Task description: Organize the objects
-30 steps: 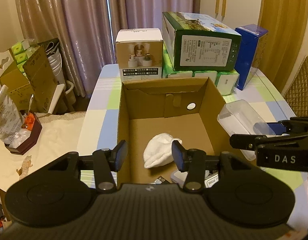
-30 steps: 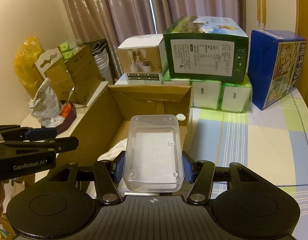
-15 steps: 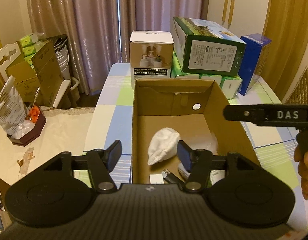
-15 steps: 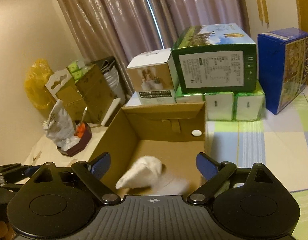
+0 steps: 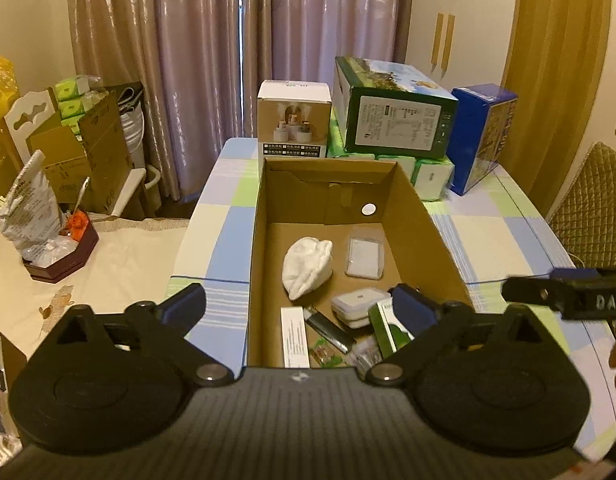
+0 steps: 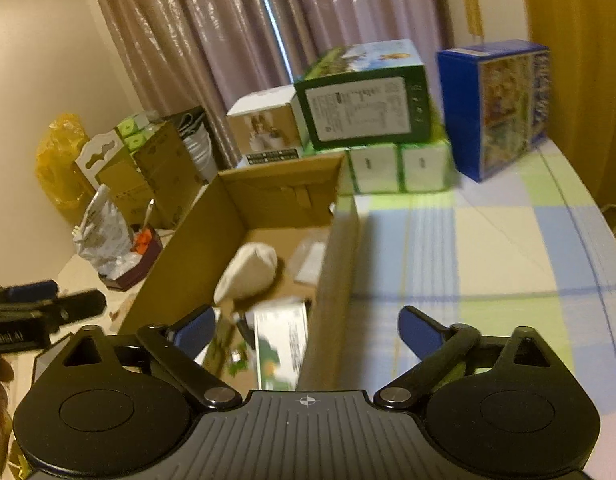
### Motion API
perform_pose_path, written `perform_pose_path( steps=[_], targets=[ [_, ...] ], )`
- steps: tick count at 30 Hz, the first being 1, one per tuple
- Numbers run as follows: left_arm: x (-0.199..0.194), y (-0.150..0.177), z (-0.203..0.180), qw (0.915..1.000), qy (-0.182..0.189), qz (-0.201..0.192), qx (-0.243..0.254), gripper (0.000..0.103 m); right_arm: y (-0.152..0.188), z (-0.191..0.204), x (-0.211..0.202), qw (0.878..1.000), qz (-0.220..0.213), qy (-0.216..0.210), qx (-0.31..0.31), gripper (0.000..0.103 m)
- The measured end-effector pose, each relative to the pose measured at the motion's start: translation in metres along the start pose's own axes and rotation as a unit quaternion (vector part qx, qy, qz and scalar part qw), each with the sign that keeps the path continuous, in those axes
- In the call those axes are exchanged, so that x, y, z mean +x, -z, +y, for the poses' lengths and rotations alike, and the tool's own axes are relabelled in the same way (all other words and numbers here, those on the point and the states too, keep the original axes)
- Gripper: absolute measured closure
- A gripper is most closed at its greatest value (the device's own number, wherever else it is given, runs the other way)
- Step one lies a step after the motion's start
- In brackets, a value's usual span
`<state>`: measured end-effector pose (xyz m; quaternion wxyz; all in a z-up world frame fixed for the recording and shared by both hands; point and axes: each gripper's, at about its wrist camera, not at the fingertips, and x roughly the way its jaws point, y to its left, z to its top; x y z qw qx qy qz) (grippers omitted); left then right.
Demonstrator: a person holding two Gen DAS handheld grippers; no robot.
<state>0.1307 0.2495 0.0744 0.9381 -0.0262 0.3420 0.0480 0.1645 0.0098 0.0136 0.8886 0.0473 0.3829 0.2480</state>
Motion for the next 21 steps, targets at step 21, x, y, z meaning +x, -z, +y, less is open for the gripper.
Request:
perform_pose_path(
  steps=[21],
  targets=[
    [-0.102,0.075,-0.034,0.9989,0.025,0.007,-0.04,0.001,0.092,0.019,-0.113,0.998,0.012,0.052,-0.032,0.002]
  ],
)
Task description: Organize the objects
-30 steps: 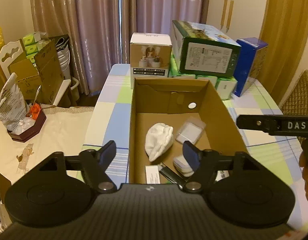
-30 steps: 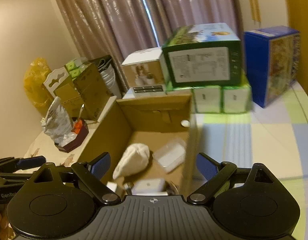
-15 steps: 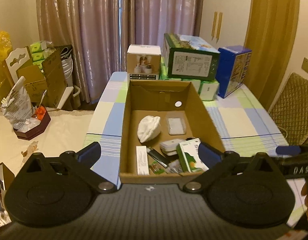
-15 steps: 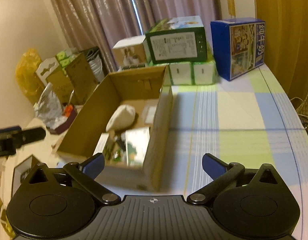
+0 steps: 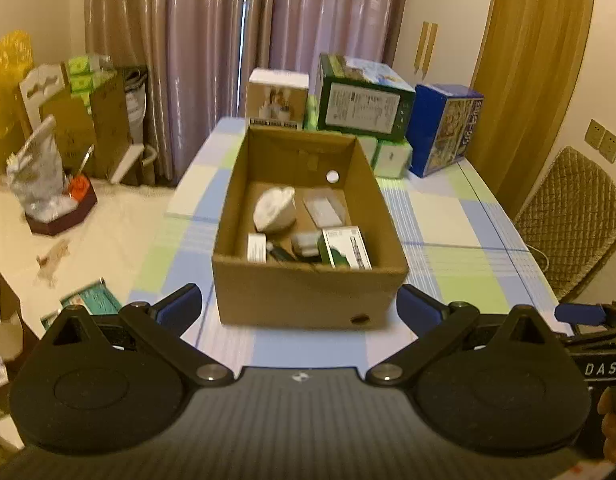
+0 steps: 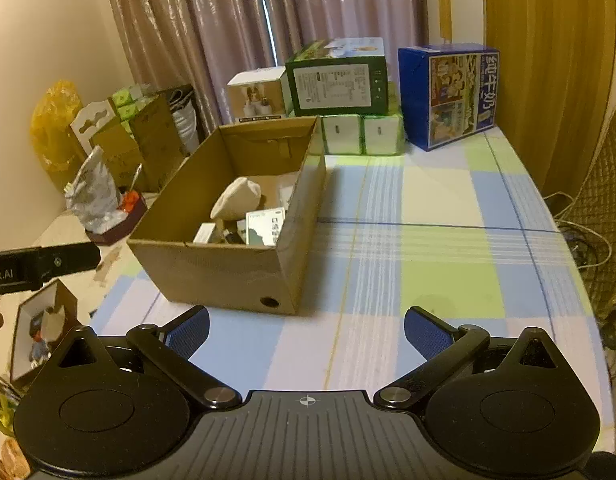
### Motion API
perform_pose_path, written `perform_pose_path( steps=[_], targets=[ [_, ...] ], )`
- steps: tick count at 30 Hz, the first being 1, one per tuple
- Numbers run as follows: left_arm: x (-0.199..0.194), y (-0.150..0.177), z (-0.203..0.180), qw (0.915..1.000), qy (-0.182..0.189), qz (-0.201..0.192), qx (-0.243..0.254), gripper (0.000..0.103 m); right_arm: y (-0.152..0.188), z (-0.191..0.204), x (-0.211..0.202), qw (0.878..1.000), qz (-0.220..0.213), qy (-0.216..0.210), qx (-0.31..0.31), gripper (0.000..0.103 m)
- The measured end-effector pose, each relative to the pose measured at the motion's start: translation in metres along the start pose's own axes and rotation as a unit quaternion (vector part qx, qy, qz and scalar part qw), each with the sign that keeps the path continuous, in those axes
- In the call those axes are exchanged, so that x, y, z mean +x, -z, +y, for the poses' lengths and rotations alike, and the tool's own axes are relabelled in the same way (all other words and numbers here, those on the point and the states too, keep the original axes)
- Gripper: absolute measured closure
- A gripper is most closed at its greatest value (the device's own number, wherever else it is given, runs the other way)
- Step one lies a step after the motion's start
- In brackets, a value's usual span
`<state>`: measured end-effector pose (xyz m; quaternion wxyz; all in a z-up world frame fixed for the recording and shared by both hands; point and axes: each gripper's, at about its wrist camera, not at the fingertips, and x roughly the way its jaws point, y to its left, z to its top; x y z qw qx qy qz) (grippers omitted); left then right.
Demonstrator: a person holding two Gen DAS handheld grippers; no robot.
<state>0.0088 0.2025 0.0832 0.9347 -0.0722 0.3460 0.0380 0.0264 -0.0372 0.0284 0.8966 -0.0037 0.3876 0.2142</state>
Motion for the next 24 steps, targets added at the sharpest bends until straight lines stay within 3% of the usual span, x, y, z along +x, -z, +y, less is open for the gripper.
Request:
perform_pose_path(
  steps=[11,24],
  targets=[
    [-0.013,0.029,-0.005,0.9997,-0.014,0.009,0.02,0.001,0.01,-0.006,-0.006,1.0,0.01,0.002,0.013,0.002],
    [-0.011,0.027,-0.006,0.9996,-0.017,0.014,0.018,0.001,0.008,0.002,-0.005,1.0,0.0,0.008,-0.002,0.002]
  ],
)
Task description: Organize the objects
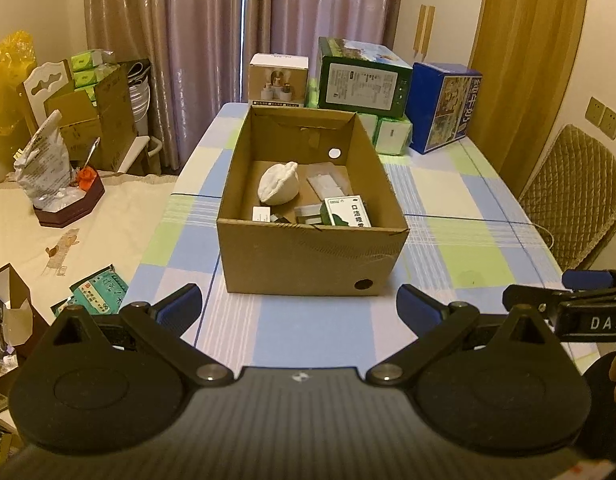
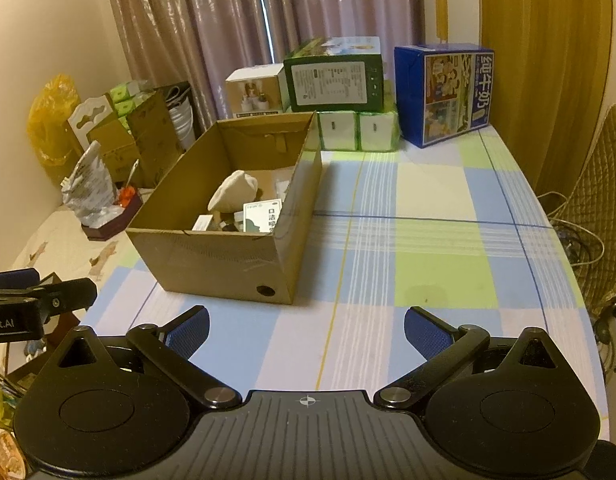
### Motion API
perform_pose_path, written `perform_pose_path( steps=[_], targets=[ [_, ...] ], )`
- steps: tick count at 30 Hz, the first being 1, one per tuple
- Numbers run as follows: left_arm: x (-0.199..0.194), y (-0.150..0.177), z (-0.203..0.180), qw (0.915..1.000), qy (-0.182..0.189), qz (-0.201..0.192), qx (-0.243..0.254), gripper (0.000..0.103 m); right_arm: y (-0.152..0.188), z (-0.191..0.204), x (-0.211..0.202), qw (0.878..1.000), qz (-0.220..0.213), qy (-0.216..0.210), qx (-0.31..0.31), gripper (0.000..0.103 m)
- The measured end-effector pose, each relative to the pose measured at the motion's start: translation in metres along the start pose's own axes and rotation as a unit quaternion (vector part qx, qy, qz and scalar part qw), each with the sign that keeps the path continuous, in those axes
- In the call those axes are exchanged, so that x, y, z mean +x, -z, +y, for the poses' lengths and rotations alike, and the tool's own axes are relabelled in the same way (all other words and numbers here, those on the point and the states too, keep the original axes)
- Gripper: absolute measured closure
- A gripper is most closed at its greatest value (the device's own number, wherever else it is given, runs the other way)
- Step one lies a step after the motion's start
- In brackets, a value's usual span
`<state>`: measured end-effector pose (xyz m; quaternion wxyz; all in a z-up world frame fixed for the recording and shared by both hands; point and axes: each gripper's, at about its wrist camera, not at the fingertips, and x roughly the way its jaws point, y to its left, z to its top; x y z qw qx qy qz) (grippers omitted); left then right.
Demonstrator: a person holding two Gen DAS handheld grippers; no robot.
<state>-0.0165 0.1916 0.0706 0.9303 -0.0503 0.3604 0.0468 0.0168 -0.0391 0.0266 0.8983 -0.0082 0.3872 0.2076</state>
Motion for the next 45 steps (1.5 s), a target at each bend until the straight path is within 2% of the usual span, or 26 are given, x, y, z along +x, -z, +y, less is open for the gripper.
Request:
perform_pose_path(
  steps=[10,45],
  targets=[
    [0.004,0.001,0.0,0.9999,-0.011,0.008,0.004,0.001,0.0,0.001,0.004,1.0,0.005,-0.004,0.002,0.002],
    [0.012,0.004,-0.004,0.9996,-0.008,0.019,0.017,0.001,0.003,0.001,0.012,1.0,0.012,-0.005,0.005,0.002]
  ],
)
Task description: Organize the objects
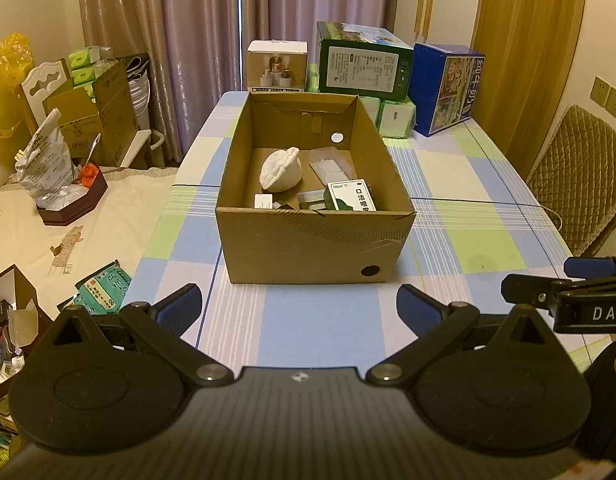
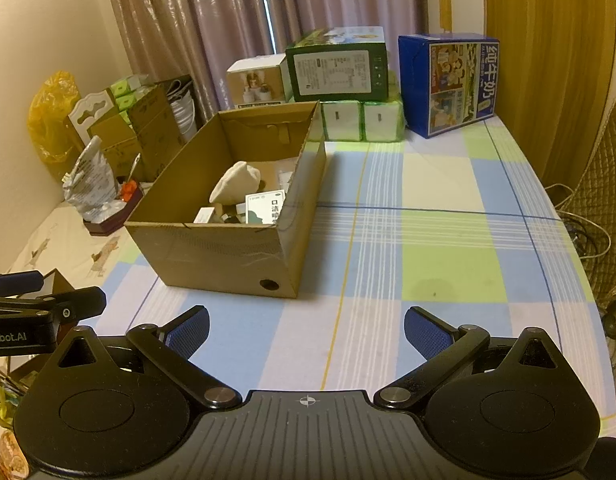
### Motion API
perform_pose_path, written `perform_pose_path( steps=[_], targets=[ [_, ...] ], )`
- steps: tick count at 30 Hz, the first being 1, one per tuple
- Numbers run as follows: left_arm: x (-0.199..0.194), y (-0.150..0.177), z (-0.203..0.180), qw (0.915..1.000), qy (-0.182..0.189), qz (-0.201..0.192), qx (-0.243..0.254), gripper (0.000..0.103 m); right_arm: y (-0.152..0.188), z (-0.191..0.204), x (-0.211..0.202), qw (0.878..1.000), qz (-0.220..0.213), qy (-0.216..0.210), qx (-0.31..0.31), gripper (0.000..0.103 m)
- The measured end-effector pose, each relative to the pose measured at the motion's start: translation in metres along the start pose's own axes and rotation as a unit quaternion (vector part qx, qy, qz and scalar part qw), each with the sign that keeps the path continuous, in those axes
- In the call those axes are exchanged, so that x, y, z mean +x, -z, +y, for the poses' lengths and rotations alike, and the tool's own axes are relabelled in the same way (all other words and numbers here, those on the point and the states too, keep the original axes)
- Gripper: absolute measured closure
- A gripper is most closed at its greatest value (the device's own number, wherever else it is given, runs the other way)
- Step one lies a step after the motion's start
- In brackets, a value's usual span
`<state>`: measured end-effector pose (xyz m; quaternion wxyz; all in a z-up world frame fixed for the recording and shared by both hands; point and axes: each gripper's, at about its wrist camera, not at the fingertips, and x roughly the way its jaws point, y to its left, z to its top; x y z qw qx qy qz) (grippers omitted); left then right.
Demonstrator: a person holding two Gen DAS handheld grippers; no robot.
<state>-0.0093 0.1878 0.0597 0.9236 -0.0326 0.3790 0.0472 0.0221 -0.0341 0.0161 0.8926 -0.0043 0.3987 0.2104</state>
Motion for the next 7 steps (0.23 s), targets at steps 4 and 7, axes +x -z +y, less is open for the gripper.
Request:
perform_pose_path(
  steps=[4,7],
  targets=[
    [0.0005,0.0011,-0.0001,1.0,0.005,-0.001,-0.002,0.001,0.0006,-0.0002,0.0012,1.0,0.002,0.0,0.001,0.002],
    [0.0001,0.0015,0.0,1.0,0.007,-0.002,-0.004,0.001,0.0007,-0.0003,0.0013,1.0,0.001,0.0,0.002,0.002]
  ],
)
